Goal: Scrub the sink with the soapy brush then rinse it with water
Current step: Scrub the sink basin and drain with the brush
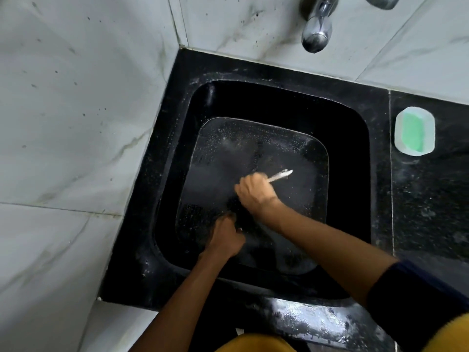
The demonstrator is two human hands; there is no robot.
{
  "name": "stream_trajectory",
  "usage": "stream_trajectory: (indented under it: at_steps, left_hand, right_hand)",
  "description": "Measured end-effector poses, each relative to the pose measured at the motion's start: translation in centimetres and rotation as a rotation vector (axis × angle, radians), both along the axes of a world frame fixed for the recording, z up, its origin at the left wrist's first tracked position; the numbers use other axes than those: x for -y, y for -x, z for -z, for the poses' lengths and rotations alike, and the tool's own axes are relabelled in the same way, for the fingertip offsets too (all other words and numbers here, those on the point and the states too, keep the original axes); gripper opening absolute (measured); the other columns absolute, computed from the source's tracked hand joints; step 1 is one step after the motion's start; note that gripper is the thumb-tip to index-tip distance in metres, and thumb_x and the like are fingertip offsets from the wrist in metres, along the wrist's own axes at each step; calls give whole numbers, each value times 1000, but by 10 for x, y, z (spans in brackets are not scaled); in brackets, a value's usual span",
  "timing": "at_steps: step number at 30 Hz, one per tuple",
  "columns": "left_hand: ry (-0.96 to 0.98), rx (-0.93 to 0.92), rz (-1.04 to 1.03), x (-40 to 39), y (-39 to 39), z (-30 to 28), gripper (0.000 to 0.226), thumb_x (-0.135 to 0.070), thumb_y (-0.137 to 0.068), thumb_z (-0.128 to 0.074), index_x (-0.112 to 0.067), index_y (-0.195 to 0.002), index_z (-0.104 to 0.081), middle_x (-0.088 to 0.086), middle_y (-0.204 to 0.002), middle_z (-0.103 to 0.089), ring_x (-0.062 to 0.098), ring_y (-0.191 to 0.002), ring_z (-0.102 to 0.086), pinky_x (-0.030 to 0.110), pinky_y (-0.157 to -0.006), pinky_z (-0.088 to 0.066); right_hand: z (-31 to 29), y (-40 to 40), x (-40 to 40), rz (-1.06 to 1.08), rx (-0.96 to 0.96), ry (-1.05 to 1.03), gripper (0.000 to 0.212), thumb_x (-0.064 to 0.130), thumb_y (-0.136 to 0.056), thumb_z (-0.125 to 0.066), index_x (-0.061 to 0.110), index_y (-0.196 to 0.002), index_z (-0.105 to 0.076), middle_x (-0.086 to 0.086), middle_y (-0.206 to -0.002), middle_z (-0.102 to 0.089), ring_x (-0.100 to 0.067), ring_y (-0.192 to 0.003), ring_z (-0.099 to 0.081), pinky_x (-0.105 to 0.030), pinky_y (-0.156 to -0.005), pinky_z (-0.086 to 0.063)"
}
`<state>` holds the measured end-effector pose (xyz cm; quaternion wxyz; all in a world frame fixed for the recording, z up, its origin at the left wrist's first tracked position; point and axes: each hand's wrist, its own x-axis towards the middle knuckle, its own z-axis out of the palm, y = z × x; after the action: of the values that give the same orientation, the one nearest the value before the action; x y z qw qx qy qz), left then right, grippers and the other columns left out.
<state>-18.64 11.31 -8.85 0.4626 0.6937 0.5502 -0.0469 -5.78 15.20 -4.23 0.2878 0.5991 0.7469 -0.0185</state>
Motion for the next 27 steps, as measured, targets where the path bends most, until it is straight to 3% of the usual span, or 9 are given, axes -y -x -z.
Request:
stream_trajectory:
  at_steps: [2, 5, 7, 10, 12, 15, 17, 22, 27]
  left_hand:
    - [11, 22, -20, 0, 2, -1, 41, -8, -80, -61, -8, -120, -65, 16, -123, -66, 34, -117, -60, 33, -99, -47]
    - [21, 13, -23, -1, 3, -2, 41, -10, -83, -58, -5, -124, -62, 15, -131, -61, 33, -123, -55, 32, -107, -43]
    - [42, -1, -14, -1, 3, -1, 41, -11, -85, -58, -1, -125, -61, 17, -133, -58, 35, -125, -53, 34, -108, -42]
    - [48, -16, 2, -1, 2, 0, 31, -16, -76, -56, -3, -103, -65, 17, -114, -65, 37, -107, -61, 36, -95, -51]
    - [49, -29, 9, -1, 2, 1, 28, -18, -71, -55, -5, -93, -64, 18, -104, -67, 37, -99, -64, 38, -88, -54]
    - [20, 7, 19, 0, 1, 3, 41, -21, -67, -54, -12, -105, -69, 13, -109, -71, 33, -104, -66, 38, -89, -54]
    - [38, 22, 3, 0, 2, 1, 45, -22, -68, -55, -16, -111, -69, 9, -115, -70, 31, -110, -64, 36, -94, -53]
    - [38, -2, 6, 1, 3, 3, 30, -13, -80, -60, -5, -108, -64, 16, -118, -64, 35, -113, -59, 34, -97, -48]
    - [37, -26, 30, 2, 3, 5, 35, -16, -82, -62, -6, -115, -63, 15, -124, -62, 36, -117, -57, 34, -99, -46]
  right_hand:
    - [3, 0, 30, -79, -20, 76, 28, 14, -100, -35, 18, -110, -61, -1, -104, -64, -23, -87, -65, -27, -55, -34]
    - [-5, -38, 49, 161, -48, 18, 27, 13, -100, -36, 18, -116, -57, -2, -108, -66, -23, -94, -67, -29, -66, -41]
    - [-11, -56, 45, 304, 45, -42, 28, 15, -100, -36, 20, -117, -59, 1, -105, -67, -20, -96, -66, -28, -67, -41]
    - [-8, -50, 15, 482, 41, -128, 29, 16, -99, -38, 20, -108, -66, 0, -101, -68, -21, -94, -67, -28, -63, -39]
    - [-8, -26, -1, 451, -14, -146, 29, 15, -99, -38, 18, -109, -66, -2, -104, -68, -22, -96, -66, -28, -65, -40]
    - [1, 10, 24, 203, -117, -24, 28, 15, -101, -35, 17, -113, -61, -3, -113, -62, -22, -100, -63, -29, -69, -41]
    - [6, 4, 59, 221, -166, 53, 28, 15, -99, -38, 17, -112, -63, -3, -115, -61, -23, -97, -65, -28, -68, -42]
    - [-2, -63, 80, 565, -28, -65, 27, 25, -98, -42, 19, -110, -66, -2, -104, -69, -21, -97, -67, -28, -74, -47]
    - [-3, -41, 39, 831, -197, -174, 21, 24, -91, -50, 17, -102, -66, -6, -100, -69, -28, -92, -67, -31, -72, -47]
